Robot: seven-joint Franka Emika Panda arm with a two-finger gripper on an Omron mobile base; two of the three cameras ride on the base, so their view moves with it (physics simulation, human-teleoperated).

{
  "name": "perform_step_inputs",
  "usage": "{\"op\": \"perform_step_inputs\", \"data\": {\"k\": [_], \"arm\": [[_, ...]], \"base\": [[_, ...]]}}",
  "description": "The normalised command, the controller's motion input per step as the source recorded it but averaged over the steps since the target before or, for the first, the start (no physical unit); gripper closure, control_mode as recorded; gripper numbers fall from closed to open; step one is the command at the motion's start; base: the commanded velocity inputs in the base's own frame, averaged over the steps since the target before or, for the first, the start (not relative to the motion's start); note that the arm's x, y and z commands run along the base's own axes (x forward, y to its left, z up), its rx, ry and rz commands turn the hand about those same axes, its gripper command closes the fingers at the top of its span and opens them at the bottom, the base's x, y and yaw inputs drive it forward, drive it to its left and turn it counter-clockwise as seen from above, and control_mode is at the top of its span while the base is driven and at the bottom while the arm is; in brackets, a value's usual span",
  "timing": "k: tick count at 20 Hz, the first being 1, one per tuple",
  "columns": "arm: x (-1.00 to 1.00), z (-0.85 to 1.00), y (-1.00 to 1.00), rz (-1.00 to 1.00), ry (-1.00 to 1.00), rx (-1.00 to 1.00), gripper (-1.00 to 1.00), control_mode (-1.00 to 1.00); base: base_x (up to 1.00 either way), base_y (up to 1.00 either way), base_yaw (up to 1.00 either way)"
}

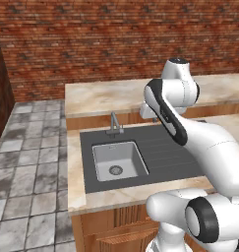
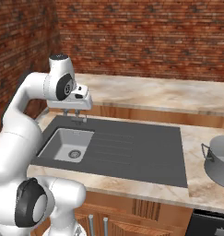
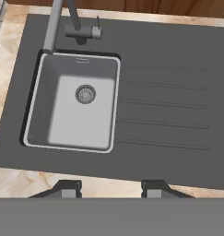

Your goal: Dump the tomato from the pot into the sink. Then turn on the water and wash the tomato. Then turn off the water and put the tomato back in the pot.

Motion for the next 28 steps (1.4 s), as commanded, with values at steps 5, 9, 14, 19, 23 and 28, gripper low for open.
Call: {"op": "perform_step_inputs", "data": {"k": [5, 9, 14, 19, 23, 28], "arm": [[-0.08, 0.0, -0.06, 0.0, 0.0, 0.0, -1.0, -1.0], [-0.04, 0.0, -0.35, 0.0, 0.0, 0.0, -1.0, -1.0], [0.0, 0.0, -0.61, -0.03, 0.0, 0.0, -1.0, -1.0], [0.0, 0.0, -0.74, -0.05, 0.0, -0.01, -1.0, -1.0], [0.0, -0.03, -0.73, -0.07, 0.0, -0.02, -1.0, -1.0], [0.0, -0.09, -0.8, -0.08, 0.01, -0.02, -1.0, -1.0]], "base": [[0.0, 0.0, 0.0], [0.0, 0.0, 0.0], [0.0, 0.0, 0.0], [0.0, 0.0, 0.0], [0.0, 0.0, 0.0], [0.0, 0.0, 0.0]]}}
